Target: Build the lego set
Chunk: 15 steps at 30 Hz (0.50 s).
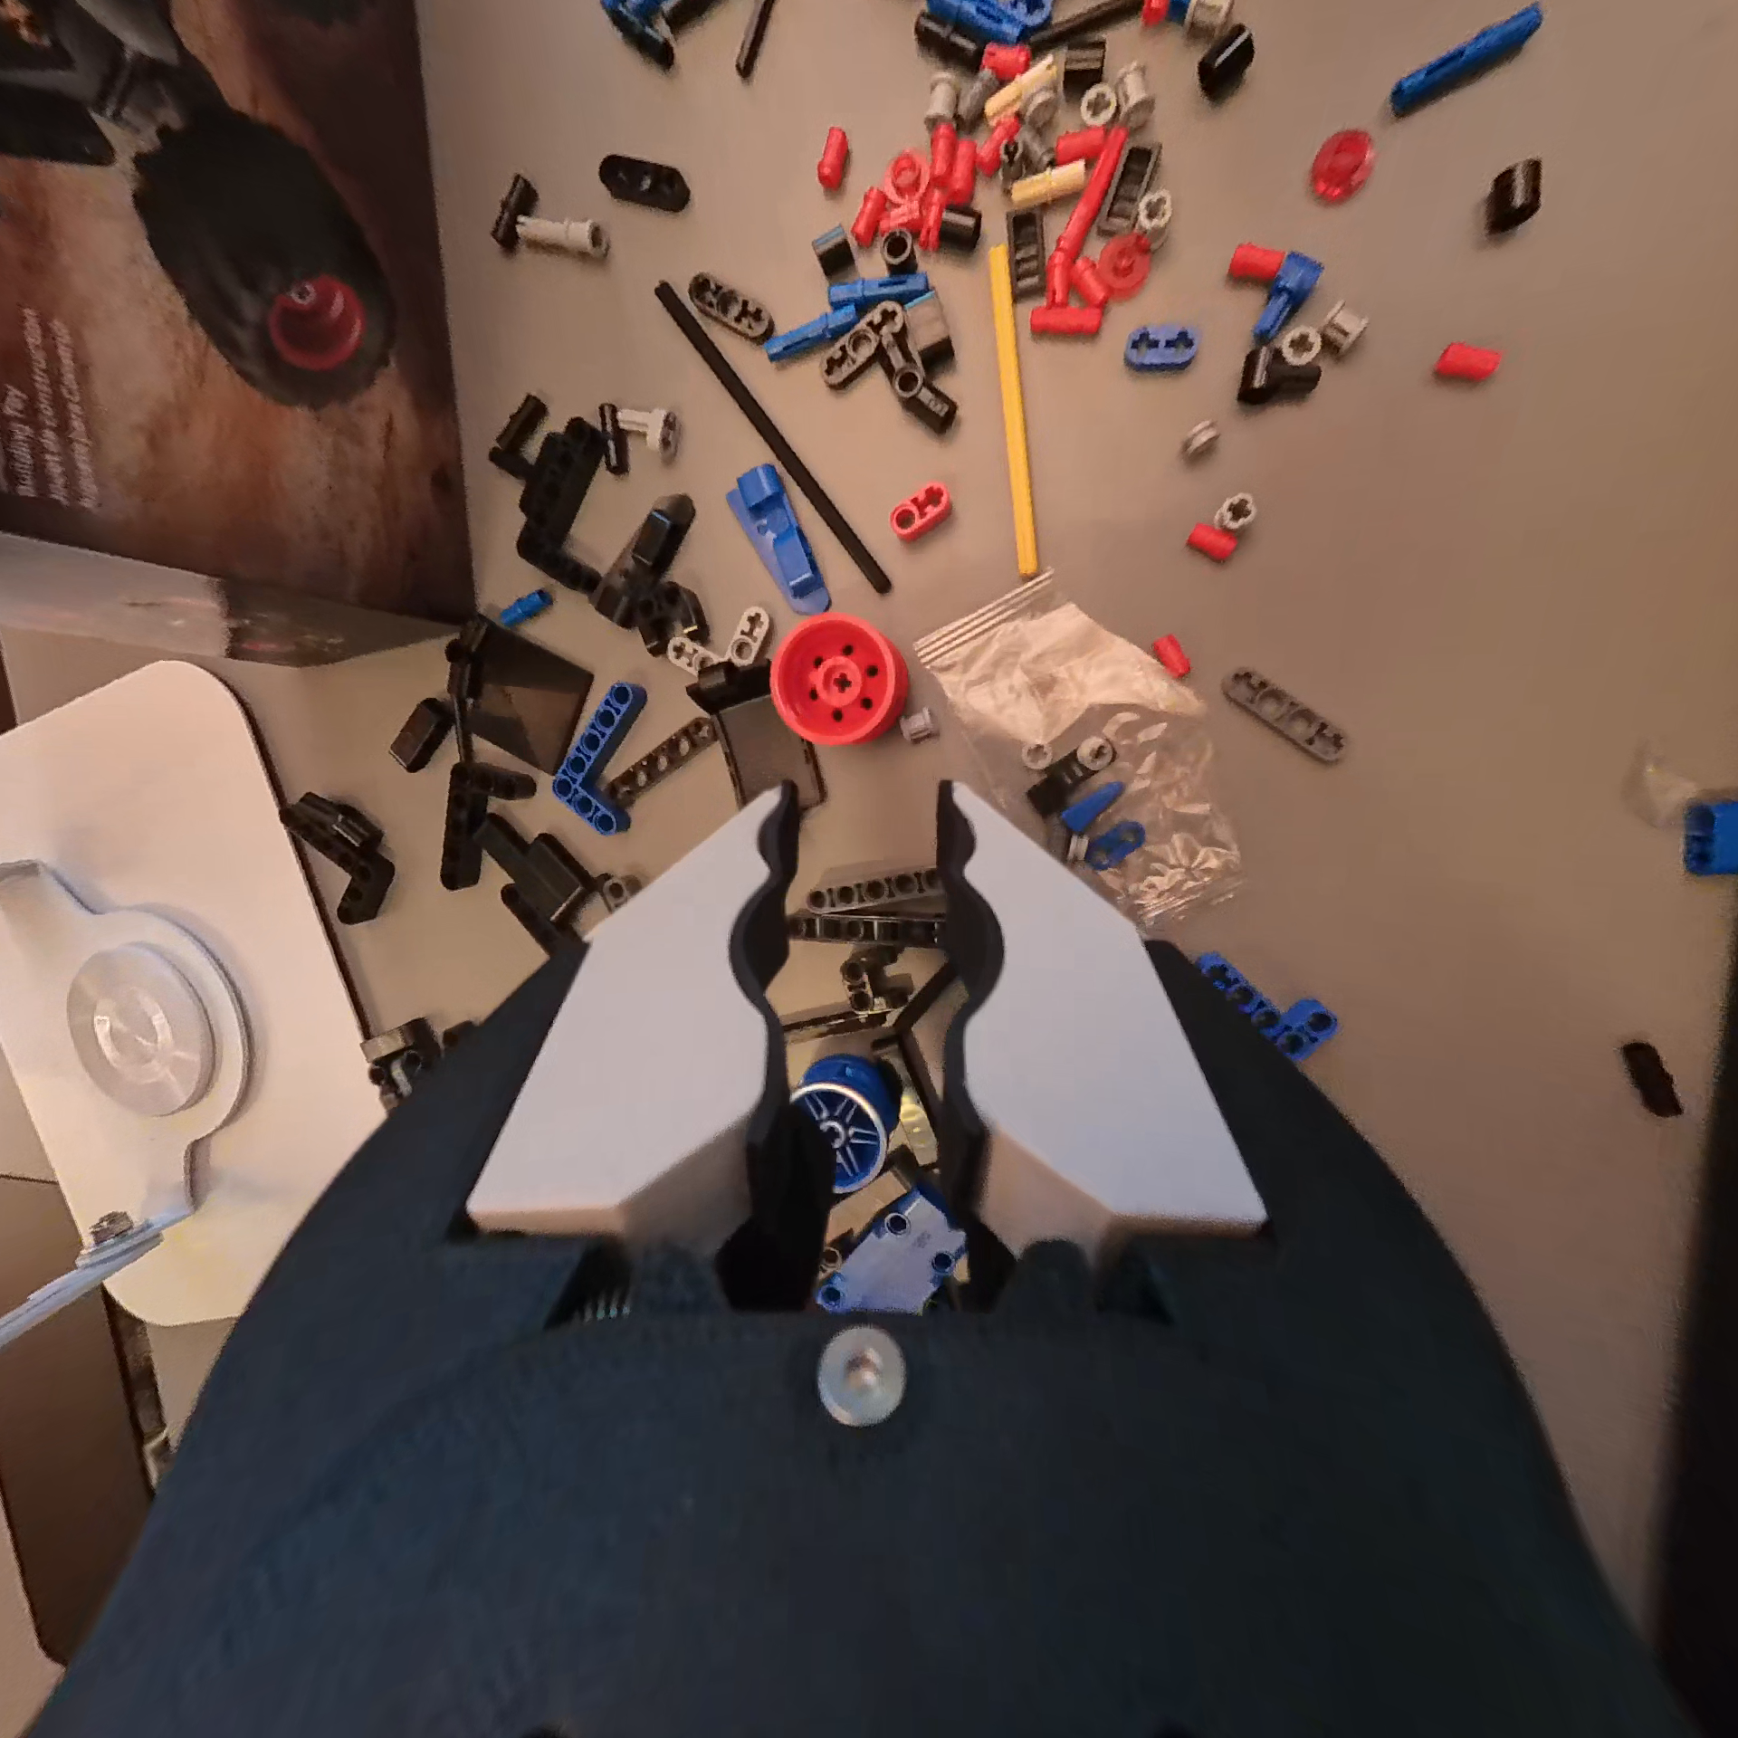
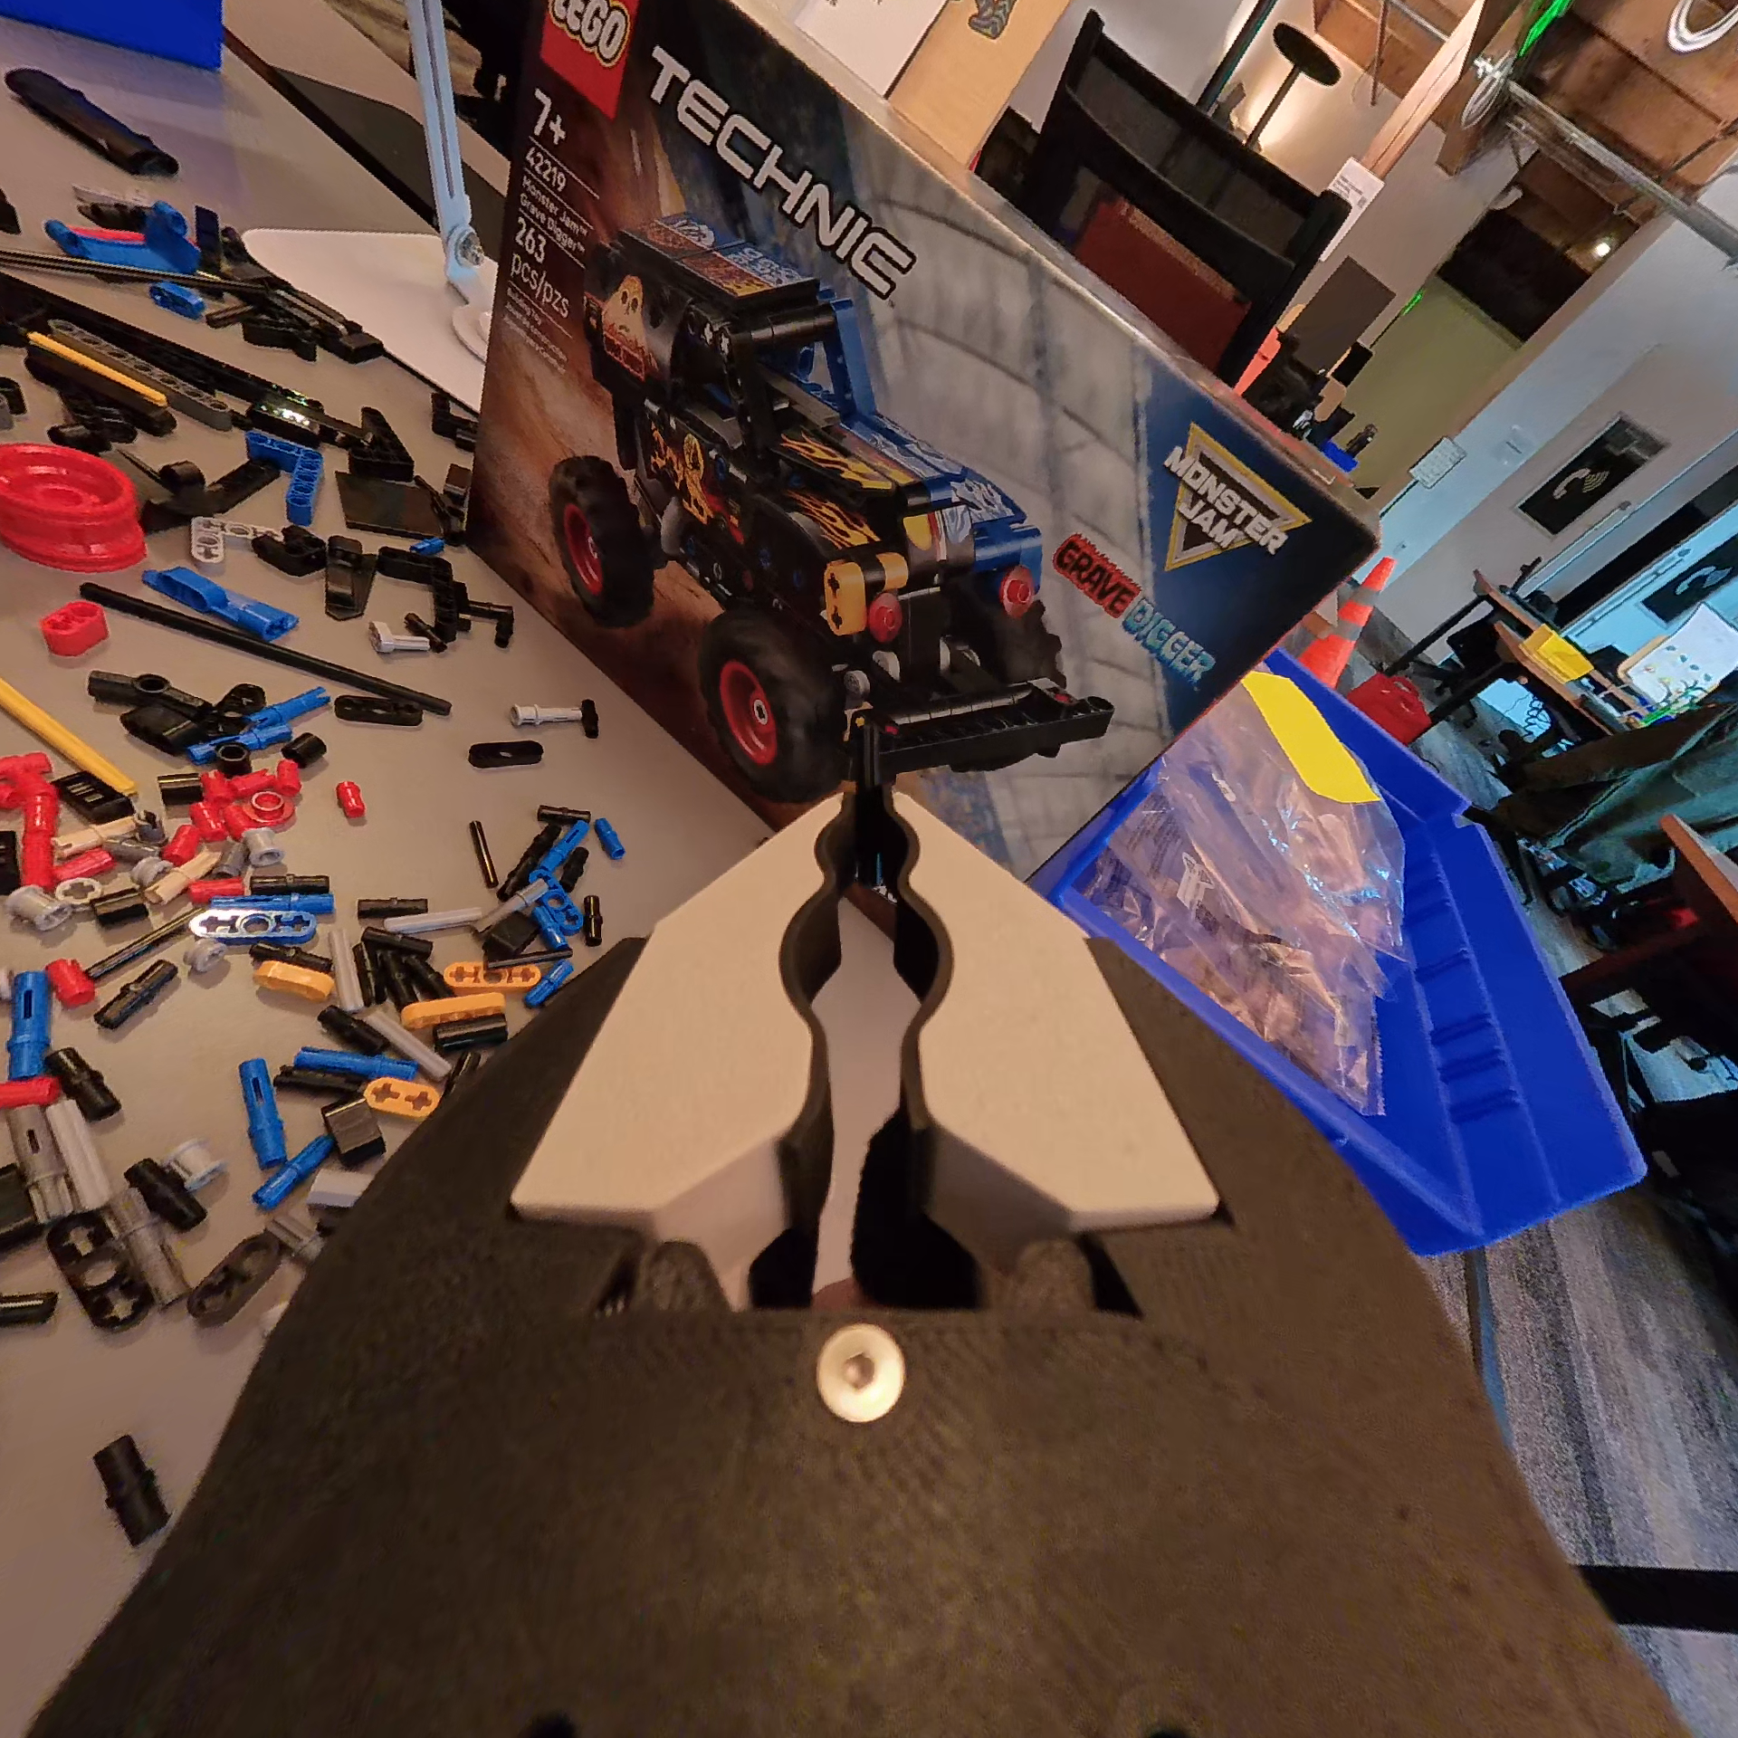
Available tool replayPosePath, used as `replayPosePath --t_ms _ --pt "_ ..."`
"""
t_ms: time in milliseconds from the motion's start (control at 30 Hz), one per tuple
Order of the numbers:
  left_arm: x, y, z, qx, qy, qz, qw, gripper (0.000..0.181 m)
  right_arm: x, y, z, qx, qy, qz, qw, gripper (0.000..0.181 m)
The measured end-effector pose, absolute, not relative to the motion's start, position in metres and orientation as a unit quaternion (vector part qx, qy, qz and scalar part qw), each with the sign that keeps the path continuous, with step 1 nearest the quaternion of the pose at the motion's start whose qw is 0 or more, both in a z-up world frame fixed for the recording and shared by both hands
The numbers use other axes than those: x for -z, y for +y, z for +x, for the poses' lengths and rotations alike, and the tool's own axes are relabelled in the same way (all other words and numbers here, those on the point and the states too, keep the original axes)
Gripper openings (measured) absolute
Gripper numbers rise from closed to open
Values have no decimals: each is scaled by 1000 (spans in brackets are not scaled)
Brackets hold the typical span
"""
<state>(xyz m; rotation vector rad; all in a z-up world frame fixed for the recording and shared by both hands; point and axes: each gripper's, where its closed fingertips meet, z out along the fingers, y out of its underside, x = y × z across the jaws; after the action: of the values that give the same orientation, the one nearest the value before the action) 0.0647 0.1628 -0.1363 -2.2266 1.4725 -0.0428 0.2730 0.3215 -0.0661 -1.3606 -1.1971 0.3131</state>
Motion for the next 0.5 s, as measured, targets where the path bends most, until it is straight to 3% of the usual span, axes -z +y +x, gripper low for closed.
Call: replayPosePath --t_ms 500 --pt "172 139 69 39 570 -807 153 21 67 321 272 -136 -519 -589 604 3"
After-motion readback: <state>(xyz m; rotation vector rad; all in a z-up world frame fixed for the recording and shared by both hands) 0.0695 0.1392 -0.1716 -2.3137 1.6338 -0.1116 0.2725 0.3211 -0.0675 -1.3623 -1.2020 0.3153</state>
